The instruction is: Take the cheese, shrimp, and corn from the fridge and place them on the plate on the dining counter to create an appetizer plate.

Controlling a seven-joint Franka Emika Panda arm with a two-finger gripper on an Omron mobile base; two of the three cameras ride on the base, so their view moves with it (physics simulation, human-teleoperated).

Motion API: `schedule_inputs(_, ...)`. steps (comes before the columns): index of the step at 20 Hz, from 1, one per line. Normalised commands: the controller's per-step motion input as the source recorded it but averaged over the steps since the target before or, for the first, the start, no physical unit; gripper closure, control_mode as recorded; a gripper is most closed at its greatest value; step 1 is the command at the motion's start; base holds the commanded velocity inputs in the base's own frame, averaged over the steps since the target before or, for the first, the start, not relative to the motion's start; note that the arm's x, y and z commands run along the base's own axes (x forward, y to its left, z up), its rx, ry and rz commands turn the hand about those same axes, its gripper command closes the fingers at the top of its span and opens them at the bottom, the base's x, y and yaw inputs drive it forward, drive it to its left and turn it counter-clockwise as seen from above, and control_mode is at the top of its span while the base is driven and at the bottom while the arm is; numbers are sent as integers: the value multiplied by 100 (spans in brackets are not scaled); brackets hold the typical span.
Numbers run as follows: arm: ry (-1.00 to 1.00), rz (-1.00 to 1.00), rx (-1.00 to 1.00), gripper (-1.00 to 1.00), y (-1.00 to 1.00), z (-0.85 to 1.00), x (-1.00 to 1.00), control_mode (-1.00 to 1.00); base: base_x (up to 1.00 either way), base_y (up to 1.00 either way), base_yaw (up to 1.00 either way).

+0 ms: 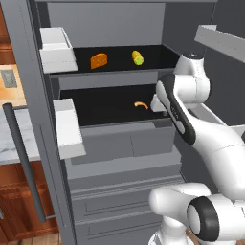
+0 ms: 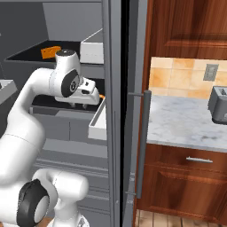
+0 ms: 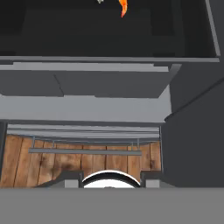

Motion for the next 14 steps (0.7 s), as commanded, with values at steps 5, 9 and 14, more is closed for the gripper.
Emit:
schedule_inputs(5, -1, 0, -5, -100, 13, -9, 1, -100, 0, 0, 0)
schedule_inputs(9, -10, 0, -6, -100, 8, -10, 38, -100, 0, 0, 0)
schedule_inputs(14, -4, 0, -1, -100, 5, 0, 72, -100, 0, 0, 0)
